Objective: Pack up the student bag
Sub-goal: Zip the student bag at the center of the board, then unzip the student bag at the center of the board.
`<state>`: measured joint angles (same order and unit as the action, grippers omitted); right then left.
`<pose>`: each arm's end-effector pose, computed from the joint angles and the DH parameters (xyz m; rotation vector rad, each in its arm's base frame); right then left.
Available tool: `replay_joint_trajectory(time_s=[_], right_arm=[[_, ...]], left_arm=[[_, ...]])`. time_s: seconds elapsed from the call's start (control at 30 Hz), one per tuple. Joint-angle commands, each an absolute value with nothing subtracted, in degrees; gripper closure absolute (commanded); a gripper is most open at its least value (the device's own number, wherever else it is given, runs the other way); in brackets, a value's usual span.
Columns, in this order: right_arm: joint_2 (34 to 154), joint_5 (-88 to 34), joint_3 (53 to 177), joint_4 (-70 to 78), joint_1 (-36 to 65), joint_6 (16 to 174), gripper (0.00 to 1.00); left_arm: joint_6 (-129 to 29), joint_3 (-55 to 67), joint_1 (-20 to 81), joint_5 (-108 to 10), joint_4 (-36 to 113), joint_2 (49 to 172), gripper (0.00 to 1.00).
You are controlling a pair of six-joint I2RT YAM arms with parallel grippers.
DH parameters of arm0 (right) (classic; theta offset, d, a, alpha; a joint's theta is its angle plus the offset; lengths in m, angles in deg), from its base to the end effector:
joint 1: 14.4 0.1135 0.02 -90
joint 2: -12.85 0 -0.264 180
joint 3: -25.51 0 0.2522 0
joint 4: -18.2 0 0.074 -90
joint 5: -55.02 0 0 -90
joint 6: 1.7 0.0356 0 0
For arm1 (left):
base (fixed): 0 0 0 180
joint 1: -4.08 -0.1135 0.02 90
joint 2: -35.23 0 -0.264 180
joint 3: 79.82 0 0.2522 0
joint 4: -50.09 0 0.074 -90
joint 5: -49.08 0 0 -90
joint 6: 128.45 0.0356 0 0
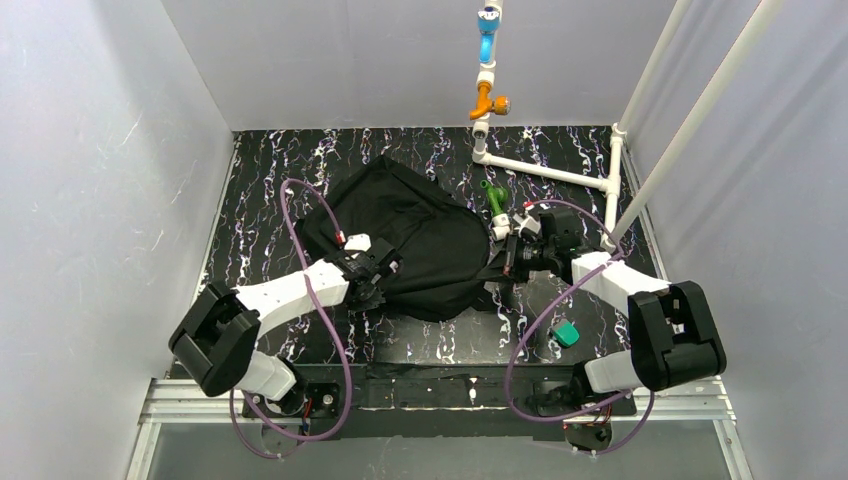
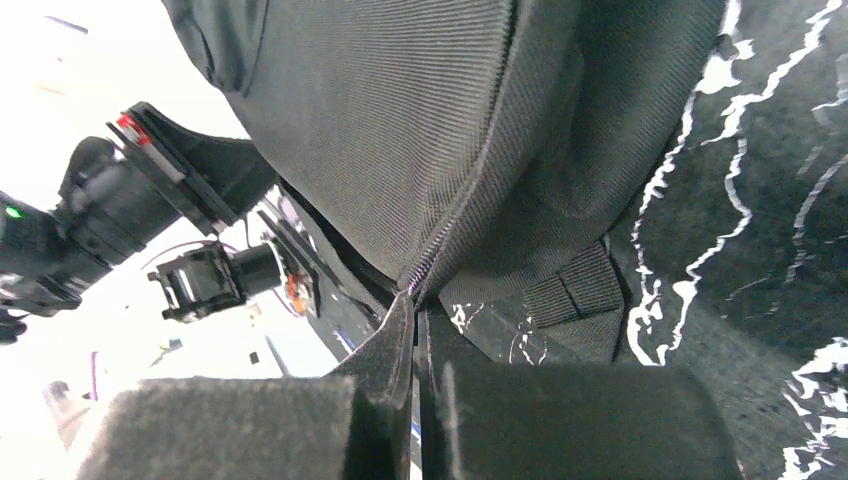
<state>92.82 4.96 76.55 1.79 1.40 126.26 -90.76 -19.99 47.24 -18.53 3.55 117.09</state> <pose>0.2497 0.0944 0.1794 0.1126 2.4872 1.2554 0.1956 -0.1649 0.1807 -0.3051 2.5896 -0.0180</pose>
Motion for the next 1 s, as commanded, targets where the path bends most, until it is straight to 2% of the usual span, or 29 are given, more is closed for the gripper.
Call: replay_joint_trajectory(time_s=[0.0, 0.07, 0.2, 0.27, 0.3, 0.33, 0.4, 0.43, 0.47, 0.7, 0.83, 0.97], right_arm=[[88.06, 1.71, 76.11, -0.88, 7.89, 121.25, 0.99], [85.19, -0.8, 72.4, 1.84, 14.55, 124.48, 0.99], [79.74, -6.33, 65.54, 10.5, 25.54, 132.97, 0.99], [78.07, -8.96, 64.45, 10.24, 28.0, 133.0, 0.99], [77.66, -9.67, 65.01, 8.11, 28.13, 131.61, 0.99], [77.25, -11.26, 66.15, 5.32, 28.14, 129.71, 0.96], [76.33, -16.91, 70.16, -3.48, 28.14, 125.46, 0.71], [76.19, -21.28, 75.48, -9.33, 28.05, 121.31, 0.4], [76.78, -23.25, 77.86, -11.73, 28.03, 119.7, 0.33], [82.63, -37.45, 89.94, -22.01, 27.16, 115.79, 0.13], [85.81, -39.19, 93.21, -22.25, 26.37, 116.94, 0.07], [87.1, -38.58, 94.81, -22.7, 26.01, 117.15, 0.02]], left_arm=[[-88.08, -19.06, 45.16, -13.9, -6.55, 114.56, 0.99], [-87.73, -18.86, 44.97, -14.71, -7.44, 113.46, 0.87], [-86.0, -20.49, 44.86, -16.44, -8.55, 105.56, 0.36], [-84.69, -21.29, 44.86, -18.41, -8.59, 99.16, 0.2], [-84.31, -21.44, 44.8, -19.56, -8.72, 94.47, 0.15], [-83.73, -21.16, 44.78, -20.07, -8.64, 91.38, 0.1], [-82.45, -19.86, 44.62, -21.21, -8.04, 86.55, 0.02], [-78.27, -16.52, 44.29, -24.43, -3.87, 85.47, 0.02], [-76.63, -14.56, 44.19, -26.06, -1.88, 86.95, 0.02], [-72.26, 6.03, 43.42, -29.01, -0.07, 111.97, 0.02], [-75.27, 18.62, 42.14, -26.6, -4.14, 128.48, 0.1], [-77.15, 24.24, 39.85, -23.93, -3.95, 137.05, 0.16]])
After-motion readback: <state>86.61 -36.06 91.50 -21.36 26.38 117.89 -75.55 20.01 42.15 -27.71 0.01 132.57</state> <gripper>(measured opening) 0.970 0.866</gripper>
